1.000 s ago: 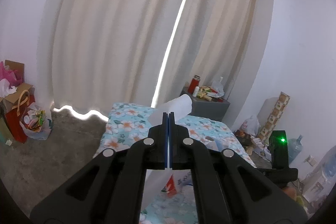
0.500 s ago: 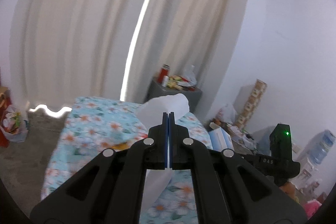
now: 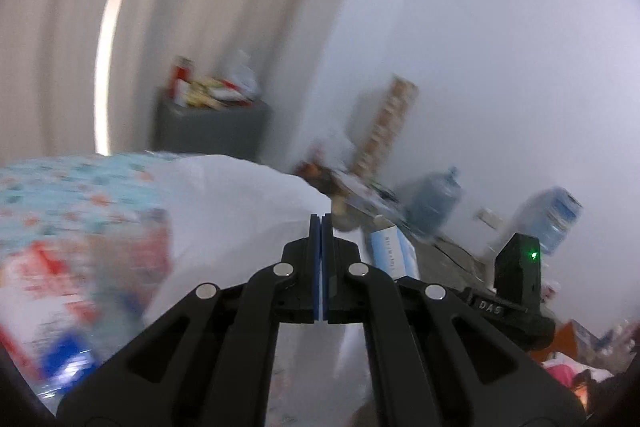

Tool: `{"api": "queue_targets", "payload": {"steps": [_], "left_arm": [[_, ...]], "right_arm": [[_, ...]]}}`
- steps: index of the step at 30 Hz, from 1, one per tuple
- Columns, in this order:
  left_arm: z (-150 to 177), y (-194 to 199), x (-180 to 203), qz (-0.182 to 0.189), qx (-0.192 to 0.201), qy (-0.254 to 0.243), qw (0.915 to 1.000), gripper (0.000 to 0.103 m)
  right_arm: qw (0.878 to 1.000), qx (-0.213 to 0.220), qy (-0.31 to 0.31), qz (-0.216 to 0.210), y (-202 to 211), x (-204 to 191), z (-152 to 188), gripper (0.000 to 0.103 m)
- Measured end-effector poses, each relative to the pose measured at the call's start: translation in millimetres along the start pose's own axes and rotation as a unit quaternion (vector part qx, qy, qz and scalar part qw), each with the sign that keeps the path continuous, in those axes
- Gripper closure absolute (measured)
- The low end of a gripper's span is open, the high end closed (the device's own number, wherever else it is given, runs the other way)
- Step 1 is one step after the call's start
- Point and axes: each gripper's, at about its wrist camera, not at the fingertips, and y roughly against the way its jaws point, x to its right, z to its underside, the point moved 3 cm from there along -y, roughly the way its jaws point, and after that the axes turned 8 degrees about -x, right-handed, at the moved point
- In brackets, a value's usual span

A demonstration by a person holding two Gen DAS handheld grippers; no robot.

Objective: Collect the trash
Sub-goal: 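Lift the tissue and blue box and carry both over the wastebasket, then open the left tool over the wastebasket while the right tool releases the blue box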

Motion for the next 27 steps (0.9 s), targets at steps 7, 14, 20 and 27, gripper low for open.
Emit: {"api": "queue_targets", "payload": {"steps": [7,14,20,27], "left_arm": [[2.3,-183.7,75.6,0.069,-0.128,-0.022,0.9891,0.103],[37.0,-352.8,107.5,0.059,-0.252,-0.044,0.9649,0.103],[73.4,-447.8,94.5,0.047,-0.328,0.001,0.9437,0.103],[100.6,-512.1,82.6,0.032,-0.378,0.040,0.9245,0.075]], "right_arm": [[0.990,0.049,-0.126,0.050,25.8,144.6,-37.5,0.032],[0.975,0.029,-0.215,0.053,-3.7,257.7,-58.0,0.032],[0.964,0.014,-0.262,0.046,-37.8,322.0,-70.9,0.031],[0.947,-0.011,-0.308,0.087,-75.6,386.2,-65.5,0.021]]}}
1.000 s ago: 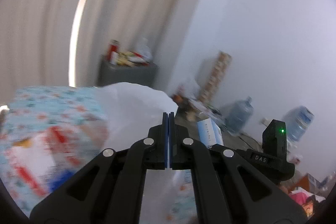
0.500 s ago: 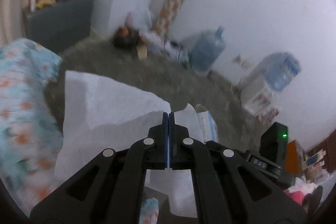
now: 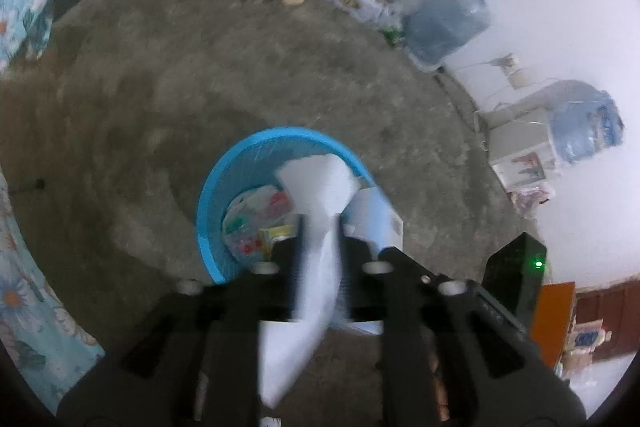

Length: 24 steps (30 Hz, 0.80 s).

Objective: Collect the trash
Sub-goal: 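Open the left tool over the wastebasket while the right tool releases the blue box, then move both open tools back over the table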

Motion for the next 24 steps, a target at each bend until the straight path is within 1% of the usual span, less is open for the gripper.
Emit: {"api": "queue_targets", "payload": {"steps": [1,3,5,7,8,10,12,14,16,19,20,21,23,24], "left_arm": [[-1.0,-4.7,-4.1,-0.009,0.000,0.009,0.9999,0.072],[-2.8,-7.5,-9.3,-0.006,0.002,0.017,0.9998,0.071],[1.5,0.5,-8.9,-0.005,0.008,0.017,0.9998,0.057],[2.9,14.1,-3.9,-0.013,0.023,0.005,0.9996,0.056],[2.4,20.2,0.7,-0.018,0.031,-0.002,0.9994,0.052],[7.9,39.5,7.9,-0.025,0.046,-0.009,0.9986,0.046],[14.4,69.0,15.5,-0.018,0.072,-0.015,0.9971,0.044],[24.9,102.7,22.3,-0.009,0.101,-0.024,0.9945,0.039],[39.3,138.4,28.4,-0.001,0.137,-0.035,0.9899,0.036],[74.6,205.8,34.8,-0.018,0.215,-0.062,0.9745,0.031],[84.2,220.6,35.9,-0.025,0.228,-0.068,0.9709,0.027],[96.2,239.0,36.2,-0.034,0.243,-0.075,0.9666,0.025],[117.7,269.2,33.9,-0.038,0.265,-0.084,0.9597,0.020],[129.2,282.3,31.6,-0.041,0.273,-0.086,0.9574,0.019]], "right_arm": [[1.000,-0.007,-0.009,0.011,-8.0,8.4,-2.7,0.021],[0.999,-0.013,-0.025,0.024,-15.1,20.3,-4.7,0.021],[0.999,-0.004,-0.028,0.019,-11.1,23.8,-0.8,0.021],[1.000,0.004,-0.024,0.015,-5.6,23.0,4.1,0.021],[1.000,0.007,-0.023,0.011,0.5,23.7,10.8,0.021],[1.000,0.012,-0.021,0.002,7.2,18.8,17.5,0.021],[1.000,0.021,-0.009,-0.004,17.3,6.3,29.2,0.020],[1.000,0.028,0.006,-0.005,28.3,-9.2,40.7,0.020],[0.999,0.039,0.033,-0.004,39.2,-33.6,55.9,0.020],[0.996,0.052,0.073,-0.006,55.2,-69.5,82.7,0.020],[0.995,0.056,0.088,-0.006,60.1,-81.9,91.6,0.020],[0.993,0.060,0.103,-0.002,64.8,-93.5,100.1,0.019],[0.987,0.070,0.146,0.007,75.7,-122.7,121.3,0.016],[0.983,0.074,0.165,0.014,80.0,-134.2,130.6,0.015]]}}
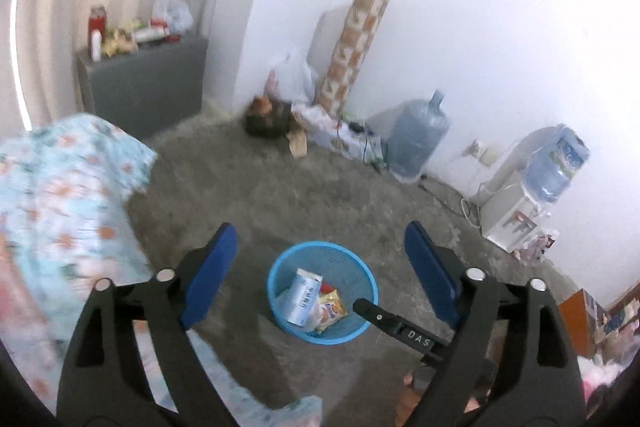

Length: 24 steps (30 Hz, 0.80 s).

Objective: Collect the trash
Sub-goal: 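Move both open tools back over the table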

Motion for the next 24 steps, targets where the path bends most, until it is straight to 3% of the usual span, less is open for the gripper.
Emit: {"api": "queue_targets", "payload": {"steps": [6,11,18,24], "left_arm": [[35.4,84.7,-39.0,-0.010,0.014,0.051,0.9986,0.014],[73.9,137.0,-73.8,-0.044,0.033,0.075,0.9956,0.014],[118.2,198.5,-102.5,-0.120,0.049,0.060,0.9897,0.009],[146.7,246.3,-132.2,-0.146,0.061,0.096,0.9827,0.009]], "right_arm": [[0.993,0.025,0.112,0.037,37.2,-84.3,35.2,0.009],[0.977,0.044,0.201,0.060,59.9,-147.0,72.0,0.007],[0.959,0.035,0.270,0.078,64.2,-208.3,120.8,0.007],[0.939,0.035,0.319,0.120,60.4,-247.3,163.3,0.007]]}}
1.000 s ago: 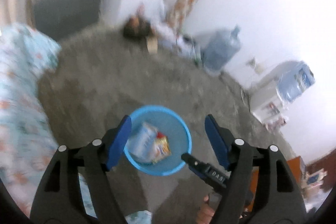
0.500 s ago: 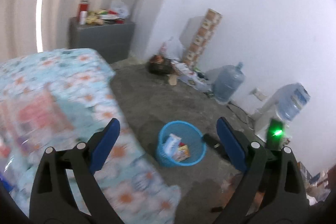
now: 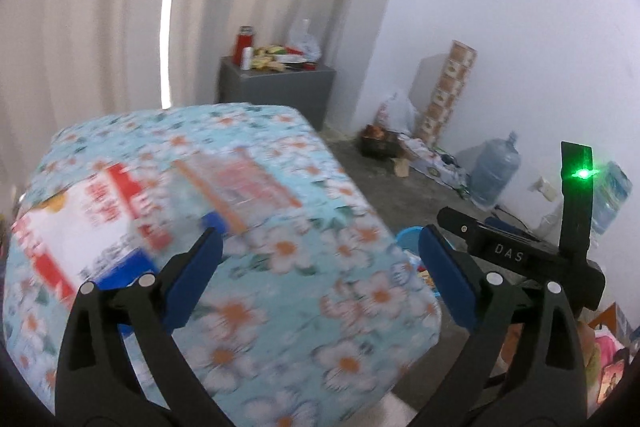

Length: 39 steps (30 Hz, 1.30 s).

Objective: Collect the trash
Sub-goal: 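Move both open tools back over the table, then grasp a clear plastic bag with the right tool while the left tool reaches toward the Pepsi can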

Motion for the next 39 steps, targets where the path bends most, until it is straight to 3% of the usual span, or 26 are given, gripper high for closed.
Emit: {"api": "queue_targets", "payload": {"steps": [6,11,15,19,23,29,32,35,39], "left_arm": [[16.6,29.4,-41.5,-0.004,-0.004,0.033,0.9995,0.009],[31.3,48.6,-67.1,0.003,0.005,0.045,0.9990,0.009],[42.6,56.5,-86.8,-0.001,0.017,0.059,0.9981,0.009],[52.2,66.3,-104.0,-0.017,0.032,0.065,0.9972,0.009],[61.5,68.8,-113.2,-0.051,0.033,0.048,0.9970,0.009],[65.3,64.5,-107.5,-0.043,0.051,0.022,0.9976,0.009],[62.2,59.4,-100.5,-0.036,0.058,0.008,0.9976,0.009],[56.2,51.9,-91.2,-0.038,0.067,-0.010,0.9970,0.009],[50.4,38.7,-84.8,-0.049,0.068,-0.026,0.9962,0.009]], "right_arm": [[0.996,0.020,0.070,0.051,20.8,-50.7,7.7,0.007],[0.993,0.026,0.098,0.053,30.1,-74.5,5.3,0.007],[0.994,0.022,0.103,0.014,33.4,-74.4,1.0,0.007],[0.993,0.006,0.102,-0.057,23.3,-63.1,0.2,0.007],[0.993,-0.029,0.078,-0.079,0.1,-51.3,5.1,0.007],[0.985,-0.089,0.013,-0.144,-32.8,-42.4,8.2,0.007],[0.974,-0.118,-0.022,-0.192,-47.3,-43.4,5.6,0.007],[0.948,-0.156,-0.061,-0.269,-66.7,-49.2,-1.6,0.007],[0.893,-0.218,-0.143,-0.368,-108.1,-60.0,-10.6,0.013]]}}
